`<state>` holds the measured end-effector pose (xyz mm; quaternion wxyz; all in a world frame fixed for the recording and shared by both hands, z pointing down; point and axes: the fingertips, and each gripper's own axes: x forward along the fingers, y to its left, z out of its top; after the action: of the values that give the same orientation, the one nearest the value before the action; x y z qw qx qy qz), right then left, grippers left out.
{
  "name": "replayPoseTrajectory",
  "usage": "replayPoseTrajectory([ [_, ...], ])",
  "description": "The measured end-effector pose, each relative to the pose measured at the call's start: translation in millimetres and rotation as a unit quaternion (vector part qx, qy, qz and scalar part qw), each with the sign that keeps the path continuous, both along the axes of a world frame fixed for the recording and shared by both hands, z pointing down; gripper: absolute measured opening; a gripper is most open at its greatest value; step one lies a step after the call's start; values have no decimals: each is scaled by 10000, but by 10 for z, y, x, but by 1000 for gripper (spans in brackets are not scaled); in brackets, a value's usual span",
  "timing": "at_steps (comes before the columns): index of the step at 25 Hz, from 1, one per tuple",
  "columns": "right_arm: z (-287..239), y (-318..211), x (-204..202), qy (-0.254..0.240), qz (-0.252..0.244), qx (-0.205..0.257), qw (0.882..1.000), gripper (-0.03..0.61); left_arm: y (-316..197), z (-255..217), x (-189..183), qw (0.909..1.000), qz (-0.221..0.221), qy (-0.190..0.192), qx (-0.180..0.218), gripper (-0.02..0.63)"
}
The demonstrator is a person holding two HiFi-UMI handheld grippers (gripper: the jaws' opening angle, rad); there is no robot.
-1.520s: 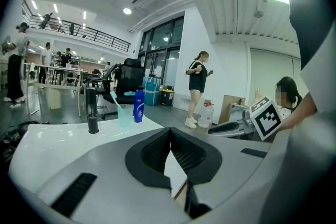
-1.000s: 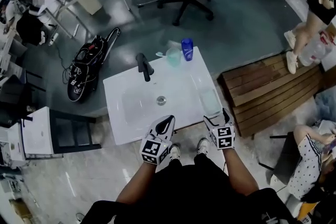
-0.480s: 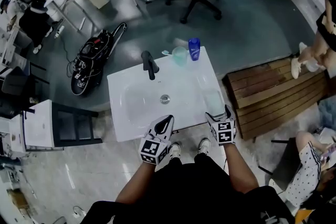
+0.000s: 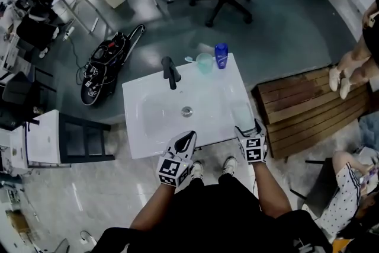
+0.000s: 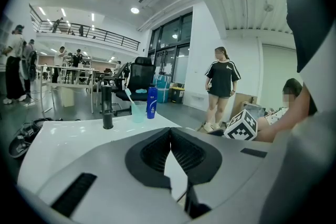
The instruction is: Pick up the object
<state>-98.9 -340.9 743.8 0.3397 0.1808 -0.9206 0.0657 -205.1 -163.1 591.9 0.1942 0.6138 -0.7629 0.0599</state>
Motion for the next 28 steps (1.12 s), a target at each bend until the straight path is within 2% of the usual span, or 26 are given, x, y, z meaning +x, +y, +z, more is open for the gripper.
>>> replayPoseTrajectory([
  [7, -146, -8, -9, -244, 79, 130, 9996, 387, 30, -13, -15, 10000, -13, -32, 17, 20],
  [13, -523, -14, -70, -585, 114, 321, 9977, 387, 26, -50, 7, 10000, 8, -45, 81, 20],
  [20, -1114, -24, -203, -1054, 132, 592, 9926, 387, 5, -123, -18, 9998, 31, -85, 202, 20],
  [28, -1871, -26, -300, -1711, 132, 978, 9803, 388, -22, -320, -66, 9988, 10, -224, 428, 20],
])
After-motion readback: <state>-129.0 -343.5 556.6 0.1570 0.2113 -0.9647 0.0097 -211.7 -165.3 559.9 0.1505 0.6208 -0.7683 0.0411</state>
